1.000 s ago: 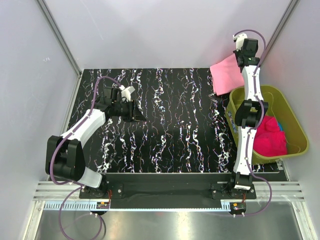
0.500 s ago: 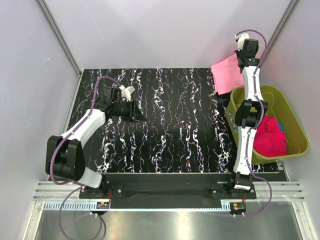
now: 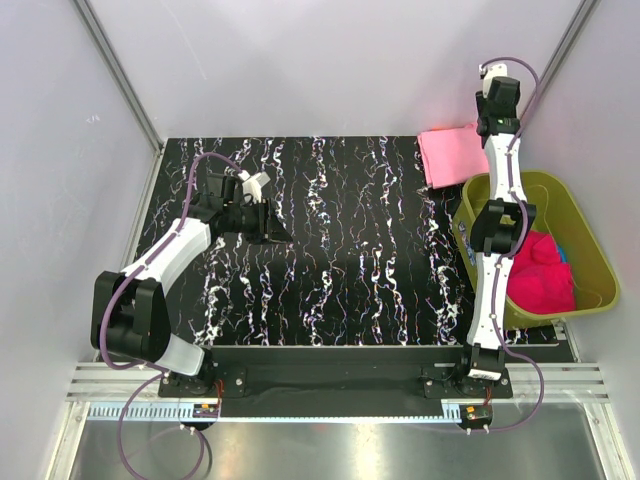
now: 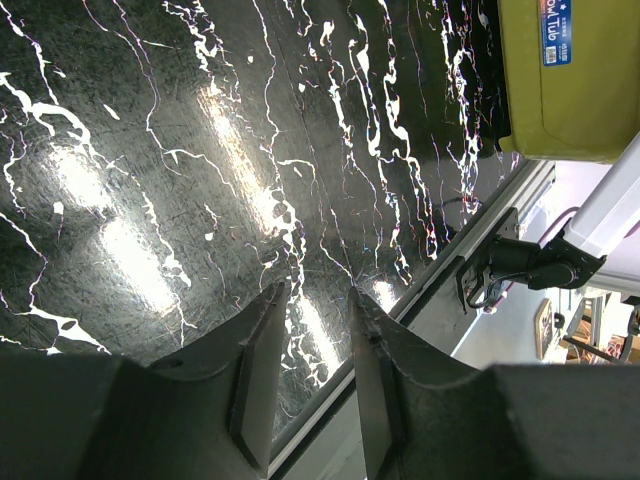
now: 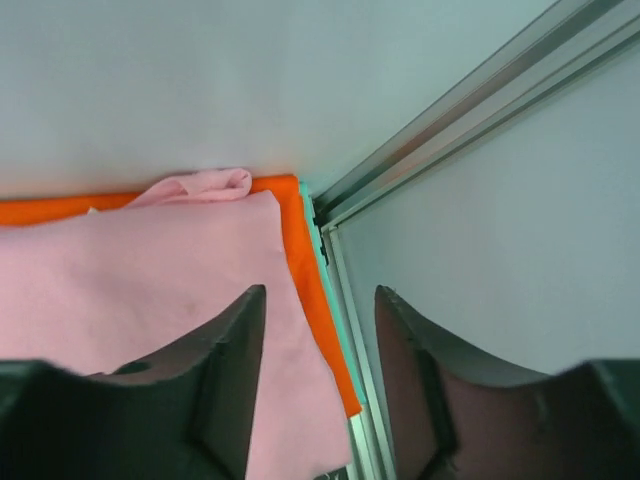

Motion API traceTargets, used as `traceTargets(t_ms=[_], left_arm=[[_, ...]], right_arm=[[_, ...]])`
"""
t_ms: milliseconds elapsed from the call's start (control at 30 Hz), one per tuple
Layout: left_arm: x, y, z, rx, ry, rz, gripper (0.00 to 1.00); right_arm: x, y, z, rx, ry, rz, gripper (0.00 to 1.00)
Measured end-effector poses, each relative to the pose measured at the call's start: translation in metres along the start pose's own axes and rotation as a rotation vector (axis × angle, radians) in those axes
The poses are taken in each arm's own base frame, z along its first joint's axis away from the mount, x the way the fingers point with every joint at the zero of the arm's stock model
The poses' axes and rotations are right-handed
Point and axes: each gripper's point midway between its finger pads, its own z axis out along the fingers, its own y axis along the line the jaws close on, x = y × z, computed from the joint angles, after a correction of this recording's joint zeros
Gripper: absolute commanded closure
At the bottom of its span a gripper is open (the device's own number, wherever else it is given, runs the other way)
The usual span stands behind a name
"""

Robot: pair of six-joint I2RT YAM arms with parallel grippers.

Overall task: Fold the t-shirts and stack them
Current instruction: Neatly place the folded tshirt to the corner, then reset both grippers

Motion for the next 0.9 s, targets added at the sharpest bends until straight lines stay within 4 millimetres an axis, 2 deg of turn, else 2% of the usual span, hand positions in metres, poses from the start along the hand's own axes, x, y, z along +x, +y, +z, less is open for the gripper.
traceTargets(t_ms=[100,133,233,267,300,367,433,500,567,667,700,733,767,833,900], left_arm=[[0.0,0.0,0.0,-0.001,-0.001,0.001,0.63],[0.0,0.0,0.0,0.0,0.0,0.001,0.63],[0.0,0.0,0.0,-0.001,-0.001,0.001,0.63],[0.0,0.0,0.0,-0.001,-0.001,0.002,0.63],[0.0,0.0,0.0,0.0,-0.002,0.004,0.63],[-0.001,-0.002,-0.002,0.001,-0.008,0.014,0.63],[-0.003,-0.004,-0.004,0.002,-0.017,0.032,0.63],[-0.006,-0.008,-0.009,0.002,-0.036,0.06,0.63],[-0.011,-0.014,-0.015,-0.001,-0.06,0.089,0.63],[-0.023,-0.032,-0.032,0.005,-0.131,0.163,0.6],[-0.029,-0.041,-0.04,0.014,-0.16,0.192,0.24],[-0.034,-0.051,-0.048,0.024,-0.193,0.232,0.01],[-0.039,-0.061,-0.056,0.034,-0.227,0.264,0.01],[-0.045,-0.078,-0.07,0.053,-0.284,0.308,0.01],[-0.047,-0.092,-0.084,0.068,-0.335,0.356,0.01]], right_arm=[[-0.005,-0.004,0.001,0.019,-0.02,0.032,0.34],[-0.006,-0.004,0.001,0.022,-0.022,0.046,0.26],[-0.004,-0.001,-0.004,0.015,-0.006,0.095,0.15],[-0.004,0.002,-0.008,0.008,0.003,0.113,0.06],[-0.005,0.002,-0.014,0.004,0.009,0.129,0.01],[-0.01,0.003,-0.031,-0.008,0.03,0.163,0.0],[-0.026,0.007,-0.057,-0.024,0.033,0.201,0.0],[-0.053,0.017,-0.094,-0.051,0.018,0.238,0.0],[-0.08,0.037,-0.137,-0.096,0.0,0.257,0.0],[-0.122,0.093,-0.225,-0.249,-0.038,0.283,0.0],[-0.13,0.115,-0.258,-0.325,-0.042,0.296,0.01],[-0.134,0.139,-0.29,-0.414,-0.035,0.308,0.0],[-0.133,0.159,-0.322,-0.51,-0.021,0.327,0.0],[-0.116,0.183,-0.369,-0.66,0.045,0.37,0.0],[-0.084,0.192,-0.404,-0.774,0.129,0.44,0.0]])
